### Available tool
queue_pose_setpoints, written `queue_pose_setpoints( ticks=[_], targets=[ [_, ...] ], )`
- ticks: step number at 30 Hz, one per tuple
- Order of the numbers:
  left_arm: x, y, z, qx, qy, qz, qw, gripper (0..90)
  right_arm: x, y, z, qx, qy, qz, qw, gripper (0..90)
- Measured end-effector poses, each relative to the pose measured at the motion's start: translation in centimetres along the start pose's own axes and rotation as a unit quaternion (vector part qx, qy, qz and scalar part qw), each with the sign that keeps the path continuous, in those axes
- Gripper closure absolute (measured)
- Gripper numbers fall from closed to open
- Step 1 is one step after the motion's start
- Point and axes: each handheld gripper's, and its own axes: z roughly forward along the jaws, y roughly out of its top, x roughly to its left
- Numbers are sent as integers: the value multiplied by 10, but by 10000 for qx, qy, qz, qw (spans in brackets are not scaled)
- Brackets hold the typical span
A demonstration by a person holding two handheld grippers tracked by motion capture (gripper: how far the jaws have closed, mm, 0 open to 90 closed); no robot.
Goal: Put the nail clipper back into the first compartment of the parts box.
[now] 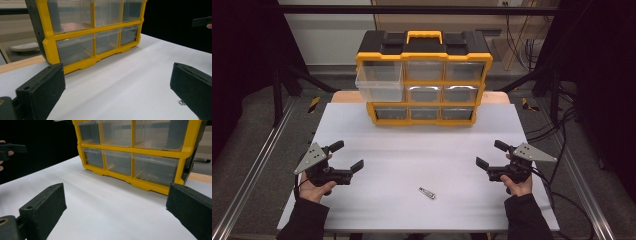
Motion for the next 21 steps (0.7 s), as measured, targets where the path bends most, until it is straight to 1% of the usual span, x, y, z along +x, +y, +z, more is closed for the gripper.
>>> queue_pose_setpoints(
  ticks=[2,6,9,14,15,17,18,21],
  targets=[
    [-1,0,1,30,-1,27,10000,0,0,0,0,-5,-3,22,10000,30],
    [0,0,0,16,2,17,10000,0,0,0,0,32,-10,-3,10000,30],
    [0,-1,-1,1,-4,16,10000,0,1,1,0,64,-3,32,10000,29],
    [1,-3,0,42,-23,1,10000,0,6,4,2,114,7,-75,9999,30],
    [1,-3,1,39,-27,-26,10000,0,9,5,3,157,50,-117,9998,29],
    [0,-4,2,89,-26,9,10000,0,12,6,5,222,66,-146,9996,27],
    [0,-4,2,80,-19,6,10000,0,13,7,6,271,68,-140,9995,25],
    [0,-4,2,86,-27,2,10000,0,18,8,9,364,96,-221,9990,24]
  ],
)
